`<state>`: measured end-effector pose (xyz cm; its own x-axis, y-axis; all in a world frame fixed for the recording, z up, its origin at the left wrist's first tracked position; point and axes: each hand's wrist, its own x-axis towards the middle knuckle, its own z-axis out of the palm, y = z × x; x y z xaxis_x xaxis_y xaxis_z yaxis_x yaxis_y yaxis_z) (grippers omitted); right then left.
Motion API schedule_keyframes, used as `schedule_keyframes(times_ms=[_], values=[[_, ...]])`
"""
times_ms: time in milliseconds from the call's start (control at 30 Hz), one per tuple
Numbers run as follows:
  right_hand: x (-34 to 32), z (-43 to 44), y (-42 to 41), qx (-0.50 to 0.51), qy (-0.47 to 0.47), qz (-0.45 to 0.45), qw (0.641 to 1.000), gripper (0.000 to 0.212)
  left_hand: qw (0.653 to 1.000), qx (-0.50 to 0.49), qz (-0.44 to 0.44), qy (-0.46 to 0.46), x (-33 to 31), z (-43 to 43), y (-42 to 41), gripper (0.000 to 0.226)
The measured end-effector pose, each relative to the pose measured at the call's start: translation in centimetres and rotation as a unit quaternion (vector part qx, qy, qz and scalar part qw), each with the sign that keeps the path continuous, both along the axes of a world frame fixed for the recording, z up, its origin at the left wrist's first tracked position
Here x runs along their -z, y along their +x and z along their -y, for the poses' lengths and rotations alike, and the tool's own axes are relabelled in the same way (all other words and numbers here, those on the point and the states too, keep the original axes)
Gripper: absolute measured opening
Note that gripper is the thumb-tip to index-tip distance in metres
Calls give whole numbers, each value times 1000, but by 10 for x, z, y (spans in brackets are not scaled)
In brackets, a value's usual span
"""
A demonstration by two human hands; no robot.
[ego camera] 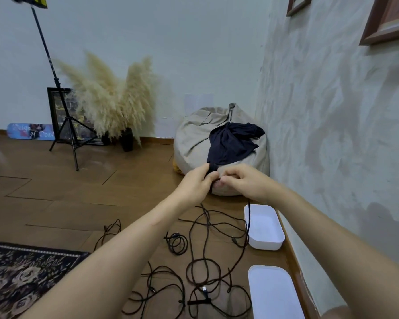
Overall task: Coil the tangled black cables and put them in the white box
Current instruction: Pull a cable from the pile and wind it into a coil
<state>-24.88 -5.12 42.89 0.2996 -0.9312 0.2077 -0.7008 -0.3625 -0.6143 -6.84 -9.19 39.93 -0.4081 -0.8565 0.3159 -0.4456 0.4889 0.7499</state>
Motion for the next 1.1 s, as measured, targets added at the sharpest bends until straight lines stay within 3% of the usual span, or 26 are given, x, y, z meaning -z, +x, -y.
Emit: schedule_keyframes(times_ms=[233,400,500,600,667,800,1000,1100], values=[[1,-3,-23,-3,-46,52,998,25,984,169,34,54,-5,-13,-6,34],[7,-1,-16,43,-60,99,992,16,990,114,86,2,1,-17,-9,33],[11,3,-17,63,-54,126,989,15,997,61,42,13,5,-15,-10,33],[13,6,-22,58,-39,80,994,15,999,23,18,33,4,-7,-1,31],[16,8,-24,73,-45,68,994,16,997,46,19,51,3,-7,3,30],[21,11,-26,110,-79,153,979,5,989,142,-7,52,-6,-18,-3,28],[27,9,-19,86,-63,203,973,15,974,186,-105,76,-17,-26,-6,39],[39,6,-6,71,-25,189,979,24,960,189,-171,115,-23,-22,-7,31]])
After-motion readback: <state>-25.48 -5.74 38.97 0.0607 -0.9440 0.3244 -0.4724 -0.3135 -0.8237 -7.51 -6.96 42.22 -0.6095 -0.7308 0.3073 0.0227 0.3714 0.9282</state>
